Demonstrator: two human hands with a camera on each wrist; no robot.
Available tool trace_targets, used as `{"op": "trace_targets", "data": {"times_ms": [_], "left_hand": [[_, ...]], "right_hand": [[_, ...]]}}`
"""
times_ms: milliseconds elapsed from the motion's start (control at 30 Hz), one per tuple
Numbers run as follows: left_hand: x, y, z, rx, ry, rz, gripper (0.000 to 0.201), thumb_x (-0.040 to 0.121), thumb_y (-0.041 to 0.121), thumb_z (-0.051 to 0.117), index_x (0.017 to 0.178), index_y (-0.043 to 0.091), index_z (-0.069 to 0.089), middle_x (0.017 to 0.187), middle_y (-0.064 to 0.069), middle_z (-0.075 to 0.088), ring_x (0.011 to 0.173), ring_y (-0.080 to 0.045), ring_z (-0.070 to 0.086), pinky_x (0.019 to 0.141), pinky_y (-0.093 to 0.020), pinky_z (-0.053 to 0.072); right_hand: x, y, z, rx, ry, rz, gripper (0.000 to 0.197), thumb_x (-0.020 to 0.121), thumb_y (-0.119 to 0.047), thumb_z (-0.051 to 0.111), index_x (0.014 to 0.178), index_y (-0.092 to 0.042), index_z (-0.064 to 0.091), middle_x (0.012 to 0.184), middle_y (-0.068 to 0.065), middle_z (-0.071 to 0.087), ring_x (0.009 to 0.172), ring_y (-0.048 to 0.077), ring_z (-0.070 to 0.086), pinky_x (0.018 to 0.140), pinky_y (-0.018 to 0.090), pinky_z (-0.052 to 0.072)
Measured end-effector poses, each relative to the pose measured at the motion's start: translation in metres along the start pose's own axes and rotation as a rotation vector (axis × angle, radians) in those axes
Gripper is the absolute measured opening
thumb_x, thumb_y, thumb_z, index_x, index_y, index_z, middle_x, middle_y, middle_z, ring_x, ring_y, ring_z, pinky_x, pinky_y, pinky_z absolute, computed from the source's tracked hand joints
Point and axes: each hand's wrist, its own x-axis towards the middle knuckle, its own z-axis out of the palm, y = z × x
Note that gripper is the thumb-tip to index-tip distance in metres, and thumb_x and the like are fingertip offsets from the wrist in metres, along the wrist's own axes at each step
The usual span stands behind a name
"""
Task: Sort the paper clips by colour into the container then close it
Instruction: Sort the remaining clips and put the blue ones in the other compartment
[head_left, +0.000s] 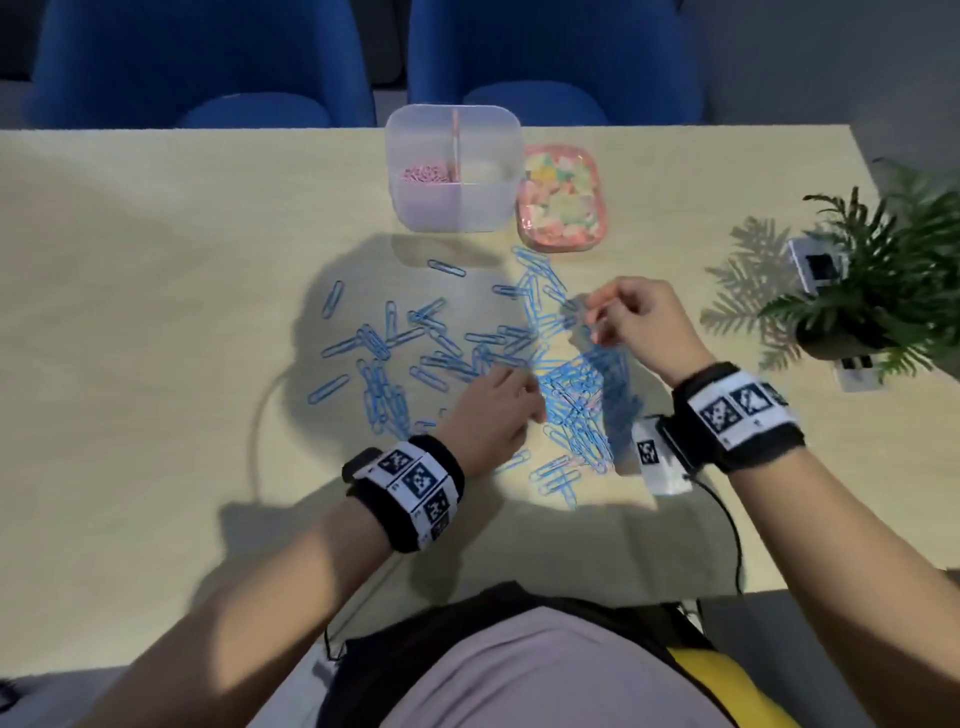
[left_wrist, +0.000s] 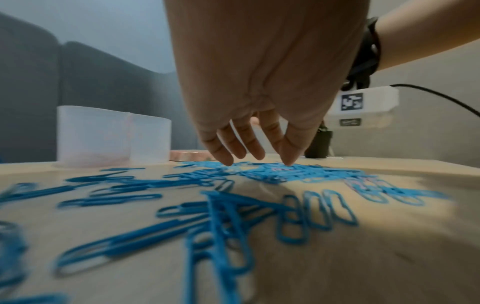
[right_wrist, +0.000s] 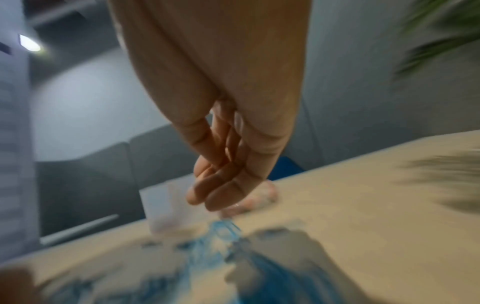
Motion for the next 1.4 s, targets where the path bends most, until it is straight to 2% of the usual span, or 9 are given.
{"op": "trace_targets", "data": {"times_ms": [100, 200, 300, 400, 567, 733, 833, 1167, 1400], "left_hand": [[0.003, 0.015, 0.012, 0.015, -0.062, 0.016, 0.025, 0.068, 0.025, 0.042, 0.079, 0.023, 0.065, 0.086, -0.001, 0.064, 0.082, -0.021, 0.055, 0.066, -0.032, 0.048], [0.005, 0.027, 0.013, 0.044, -0.136, 0.068, 0.017, 0.062, 0.026, 0.071, 0.079, 0.026, 0.067, 0.084, 0.001, 0.064, 0.074, -0.024, 0.063, 0.063, -0.029, 0.05], [0.004, 0.038, 0.016, 0.085, -0.163, 0.048, 0.026, 0.054, 0.033, 0.08, 0.074, 0.028, 0.065, 0.08, 0.005, 0.063, 0.073, -0.021, 0.063, 0.062, -0.025, 0.048], [0.001, 0.041, 0.017, 0.032, -0.146, -0.062, 0.023, 0.061, 0.029, 0.075, 0.079, 0.019, 0.064, 0.083, -0.005, 0.063, 0.077, -0.027, 0.062, 0.062, -0.032, 0.048], [-0.005, 0.035, 0.012, -0.153, -0.17, -0.233, 0.017, 0.079, 0.018, 0.064, 0.093, 0.011, 0.063, 0.098, -0.009, 0.061, 0.092, -0.026, 0.058, 0.08, -0.035, 0.045], [-0.013, 0.028, 0.008, -0.347, -0.132, -0.351, 0.011, 0.08, 0.011, 0.065, 0.09, 0.007, 0.063, 0.087, -0.001, 0.056, 0.08, -0.015, 0.053, 0.071, -0.02, 0.039], [-0.013, 0.022, 0.003, -0.392, -0.042, -0.416, 0.008, 0.083, 0.012, 0.064, 0.09, 0.008, 0.063, 0.083, 0.004, 0.055, 0.077, -0.011, 0.049, 0.061, -0.015, 0.033], [-0.011, 0.029, 0.011, 0.112, -0.045, -0.312, 0.026, 0.089, 0.042, 0.052, 0.1, 0.021, 0.062, 0.107, 0.0, 0.058, 0.107, -0.024, 0.046, 0.089, -0.033, 0.031], [0.0, 0.04, 0.019, 0.101, -0.11, -0.357, 0.017, 0.089, 0.021, 0.048, 0.102, 0.016, 0.058, 0.112, -0.005, 0.057, 0.109, -0.026, 0.046, 0.091, -0.033, 0.034]], "right_hand": [[-0.038, 0.04, -0.015, -0.186, 0.017, 0.041, 0.034, 0.084, 0.012, 0.046, 0.07, -0.016, 0.06, 0.066, -0.005, 0.058, 0.041, -0.006, 0.052, 0.048, 0.004, 0.041], [-0.065, 0.057, -0.017, -0.361, -0.071, 0.072, 0.014, 0.077, 0.0, 0.066, 0.074, -0.013, 0.066, 0.061, -0.008, 0.056, 0.046, -0.01, 0.05, 0.055, 0.01, 0.039], [-0.082, 0.065, -0.004, -0.456, -0.138, 0.093, 0.019, 0.072, -0.027, 0.077, 0.07, -0.02, 0.059, 0.06, -0.008, 0.056, 0.052, 0.002, 0.049, 0.062, 0.029, 0.041], [-0.088, 0.065, 0.011, -0.691, -0.184, 0.099, 0.031, 0.072, -0.04, 0.072, 0.073, -0.021, 0.048, 0.061, -0.007, 0.053, 0.063, 0.017, 0.048, 0.06, 0.03, 0.033], [-0.064, 0.057, 0.008, -0.588, -0.117, 0.087, 0.03, 0.076, -0.033, 0.071, 0.063, -0.022, 0.046, 0.065, -0.002, 0.054, 0.07, 0.024, 0.052, 0.064, 0.031, 0.038], [-0.069, 0.054, -0.007, -0.627, -0.061, -0.045, 0.022, 0.08, -0.025, 0.067, 0.101, -0.017, 0.065, 0.102, 0.007, 0.058, 0.094, 0.025, 0.057, 0.078, 0.034, 0.043], [-0.094, 0.063, -0.006, -0.667, -0.11, -0.094, 0.009, 0.081, -0.018, 0.062, 0.089, -0.019, 0.066, 0.096, 0.003, 0.059, 0.093, 0.024, 0.059, 0.076, 0.035, 0.045], [-0.112, 0.083, -0.005, -0.829, -0.249, -0.154, 0.02, 0.086, -0.026, 0.062, 0.103, -0.017, 0.066, 0.109, 0.003, 0.061, 0.112, 0.024, 0.053, 0.08, 0.037, 0.049], [-0.105, 0.089, -0.008, -0.859, -0.279, -0.232, 0.012, 0.081, -0.013, 0.063, 0.093, -0.015, 0.068, 0.101, 0.003, 0.062, 0.107, 0.024, 0.052, 0.075, 0.034, 0.046]]}}
